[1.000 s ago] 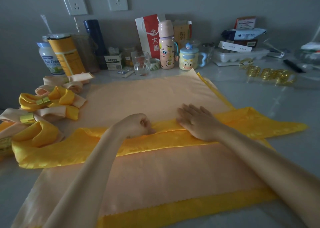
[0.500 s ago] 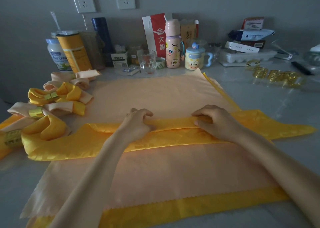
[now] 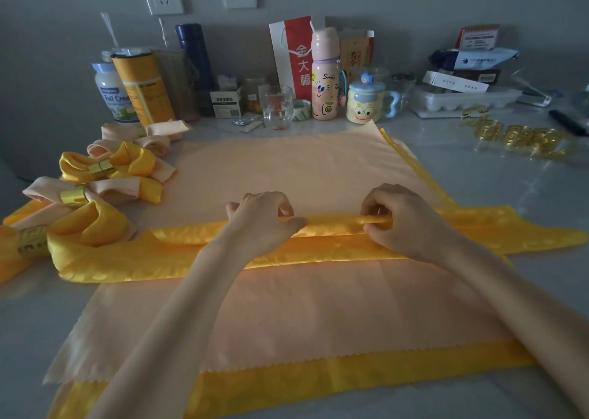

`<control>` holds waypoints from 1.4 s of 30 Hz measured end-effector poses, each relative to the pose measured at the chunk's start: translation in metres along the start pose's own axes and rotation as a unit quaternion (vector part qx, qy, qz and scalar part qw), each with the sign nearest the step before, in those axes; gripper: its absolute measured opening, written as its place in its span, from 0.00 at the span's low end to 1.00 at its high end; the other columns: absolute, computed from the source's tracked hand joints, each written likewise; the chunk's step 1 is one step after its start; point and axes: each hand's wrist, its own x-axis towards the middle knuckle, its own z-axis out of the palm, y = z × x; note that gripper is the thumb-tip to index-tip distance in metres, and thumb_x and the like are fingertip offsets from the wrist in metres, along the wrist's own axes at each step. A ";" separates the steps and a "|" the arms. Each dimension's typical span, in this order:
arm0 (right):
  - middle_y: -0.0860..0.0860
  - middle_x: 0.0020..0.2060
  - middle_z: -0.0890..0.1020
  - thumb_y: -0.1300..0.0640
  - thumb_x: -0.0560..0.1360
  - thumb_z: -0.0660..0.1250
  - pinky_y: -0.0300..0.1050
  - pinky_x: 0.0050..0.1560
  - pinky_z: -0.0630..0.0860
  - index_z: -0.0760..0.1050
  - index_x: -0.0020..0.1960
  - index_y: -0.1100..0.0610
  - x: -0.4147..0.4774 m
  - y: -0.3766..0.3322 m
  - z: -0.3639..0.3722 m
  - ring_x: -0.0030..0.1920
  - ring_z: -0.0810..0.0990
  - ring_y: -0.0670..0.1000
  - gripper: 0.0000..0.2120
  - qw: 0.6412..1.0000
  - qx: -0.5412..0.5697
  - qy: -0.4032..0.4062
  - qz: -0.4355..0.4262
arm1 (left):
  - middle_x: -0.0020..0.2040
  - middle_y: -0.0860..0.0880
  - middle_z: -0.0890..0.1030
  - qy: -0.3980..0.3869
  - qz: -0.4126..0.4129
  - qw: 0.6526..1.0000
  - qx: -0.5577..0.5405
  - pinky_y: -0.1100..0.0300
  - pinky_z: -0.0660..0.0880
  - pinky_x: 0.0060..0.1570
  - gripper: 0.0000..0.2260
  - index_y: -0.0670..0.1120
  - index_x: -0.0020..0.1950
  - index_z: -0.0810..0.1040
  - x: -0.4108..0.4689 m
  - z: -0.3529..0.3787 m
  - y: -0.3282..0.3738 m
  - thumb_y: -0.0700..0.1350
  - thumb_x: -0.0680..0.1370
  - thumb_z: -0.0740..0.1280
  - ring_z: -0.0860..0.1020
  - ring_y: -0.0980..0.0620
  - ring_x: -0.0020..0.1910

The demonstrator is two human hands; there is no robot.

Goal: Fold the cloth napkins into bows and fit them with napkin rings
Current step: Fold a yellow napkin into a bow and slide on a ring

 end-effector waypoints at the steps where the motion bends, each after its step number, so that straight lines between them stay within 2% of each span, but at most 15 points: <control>1: 0.45 0.41 0.75 0.61 0.71 0.68 0.35 0.44 0.66 0.73 0.43 0.51 -0.001 -0.001 -0.001 0.45 0.72 0.46 0.06 1.000 -0.004 -0.002 -0.006 | 0.56 0.52 0.77 0.001 0.001 1.000 -0.007 0.54 0.57 0.53 0.15 0.50 0.55 0.76 -0.001 -0.001 0.001 0.58 0.78 0.61 0.69 0.48 0.60; 7: 0.39 0.39 0.70 0.64 0.71 0.64 0.31 0.44 0.64 0.67 0.39 0.45 -0.003 -0.005 0.001 0.46 0.69 0.45 0.14 0.998 -0.030 -0.051 -0.029 | 0.49 0.51 0.76 -0.052 0.008 0.998 -0.030 0.50 0.69 0.58 0.10 0.49 0.47 0.74 0.000 0.002 -0.001 0.55 0.74 0.68 0.72 0.48 0.54; 10: 0.39 0.42 0.70 0.64 0.69 0.64 0.34 0.47 0.64 0.65 0.39 0.42 -0.002 -0.004 -0.001 0.49 0.68 0.45 0.16 0.994 -0.013 -0.106 -0.024 | 0.49 0.50 0.74 -0.066 0.011 0.996 -0.053 0.53 0.71 0.52 0.10 0.50 0.44 0.72 0.001 0.005 -0.003 0.52 0.72 0.71 0.73 0.48 0.52; 13: 0.41 0.45 0.72 0.55 0.69 0.62 0.39 0.51 0.64 0.69 0.41 0.45 -0.003 -0.004 -0.005 0.50 0.69 0.45 0.06 0.986 0.028 -0.163 -0.010 | 0.50 0.50 0.74 -0.073 0.011 0.994 -0.085 0.60 0.68 0.41 0.12 0.49 0.49 0.72 0.000 0.004 -0.004 0.50 0.72 0.72 0.72 0.51 0.48; 14: 0.43 0.45 0.73 0.54 0.71 0.62 0.40 0.51 0.66 0.71 0.42 0.46 -0.004 -0.004 -0.006 0.50 0.70 0.44 0.02 0.986 0.049 -0.157 -0.007 | 0.50 0.50 0.74 -0.077 0.012 0.993 -0.089 0.61 0.67 0.42 0.13 0.49 0.52 0.73 0.000 0.003 -0.004 0.50 0.72 0.72 0.71 0.51 0.49; 17: 0.43 0.45 0.76 0.55 0.75 0.65 0.40 0.50 0.71 0.74 0.44 0.49 -0.004 -0.002 -0.005 0.48 0.73 0.42 0.02 0.992 0.058 -0.110 0.001 | 0.54 0.49 0.75 -0.081 0.022 0.994 -0.064 0.59 0.70 0.49 0.14 0.48 0.57 0.75 0.000 0.004 -0.002 0.50 0.74 0.71 0.72 0.50 0.53; 21: 0.41 0.49 0.76 0.55 0.73 0.68 0.28 0.48 0.67 0.73 0.56 0.46 -0.006 -0.002 -0.004 0.50 0.73 0.40 0.12 0.992 0.056 -0.109 0.020 | 0.56 0.49 0.76 -0.072 0.033 0.996 -0.038 0.55 0.72 0.57 0.12 0.49 0.56 0.78 -0.002 0.005 0.000 0.49 0.73 0.70 0.73 0.49 0.56; 24: 0.41 0.47 0.76 0.56 0.72 0.69 0.26 0.47 0.67 0.75 0.54 0.47 -0.007 -0.007 -0.004 0.49 0.72 0.40 0.12 0.996 0.034 -0.086 0.006 | 0.55 0.51 0.77 -0.081 0.046 0.995 -0.027 0.52 0.72 0.59 0.11 0.50 0.54 0.77 -0.004 0.003 0.002 0.49 0.73 0.69 0.74 0.50 0.56; 26: 0.40 0.43 0.74 0.57 0.71 0.69 0.26 0.45 0.66 0.73 0.47 0.45 -0.008 -0.012 -0.004 0.46 0.71 0.41 0.10 0.997 0.015 -0.069 -0.012 | 0.52 0.52 0.77 -0.086 0.053 0.994 -0.044 0.54 0.72 0.57 0.11 0.49 0.51 0.78 -0.005 -0.001 0.003 0.53 0.74 0.69 0.74 0.51 0.54; 30: 0.41 0.37 0.71 0.62 0.69 0.68 0.28 0.42 0.66 0.66 0.38 0.41 -0.012 -0.021 -0.004 0.44 0.70 0.39 0.17 0.997 -0.007 -0.064 -0.044 | 0.46 0.52 0.75 -0.068 0.046 0.994 -0.066 0.60 0.67 0.45 0.15 0.47 0.47 0.78 -0.006 -0.003 0.012 0.58 0.76 0.64 0.72 0.52 0.48; 34: 0.42 0.38 0.66 0.62 0.71 0.64 0.35 0.41 0.63 0.63 0.42 0.46 -0.018 -0.030 -0.002 0.41 0.65 0.44 0.13 0.986 -0.094 -0.104 -0.085 | 0.40 0.53 0.73 -0.095 0.065 0.992 -0.046 0.61 0.65 0.39 0.11 0.49 0.40 0.73 -0.010 0.005 0.019 0.55 0.74 0.68 0.71 0.52 0.44; 36: 0.44 0.42 0.63 0.61 0.73 0.61 0.39 0.42 0.59 0.63 0.47 0.49 -0.021 -0.035 0.001 0.42 0.61 0.46 0.09 0.973 -0.160 -0.112 -0.123 | 0.41 0.53 0.72 -0.137 0.064 0.988 -0.021 0.61 0.65 0.39 0.11 0.49 0.44 0.72 -0.012 0.007 0.021 0.55 0.75 0.67 0.71 0.52 0.43; 38: 0.46 0.45 0.63 0.61 0.74 0.59 0.41 0.45 0.59 0.64 0.52 0.51 -0.026 -0.041 0.001 0.44 0.62 0.48 0.09 0.958 -0.215 -0.143 -0.126 | 0.43 0.52 0.72 -0.173 0.058 0.983 -0.001 0.60 0.65 0.39 0.12 0.48 0.46 0.71 -0.010 0.008 0.020 0.56 0.76 0.65 0.71 0.52 0.43; 40: 0.47 0.45 0.64 0.57 0.73 0.59 0.41 0.46 0.62 0.64 0.53 0.52 -0.029 -0.044 -0.001 0.46 0.65 0.49 0.09 0.957 -0.214 -0.177 -0.088 | 0.41 0.54 0.71 -0.192 0.049 0.980 -0.005 0.61 0.64 0.35 0.13 0.49 0.45 0.70 -0.008 0.010 0.016 0.58 0.76 0.65 0.70 0.53 0.41; 42: 0.47 0.45 0.68 0.53 0.74 0.60 0.41 0.45 0.62 0.67 0.48 0.52 -0.025 -0.048 0.000 0.48 0.69 0.50 0.04 0.981 -0.135 -0.132 -0.042 | 0.39 0.55 0.70 -0.189 0.046 0.981 -0.019 0.63 0.63 0.33 0.13 0.51 0.41 0.68 -0.006 0.011 0.012 0.58 0.75 0.66 0.68 0.56 0.38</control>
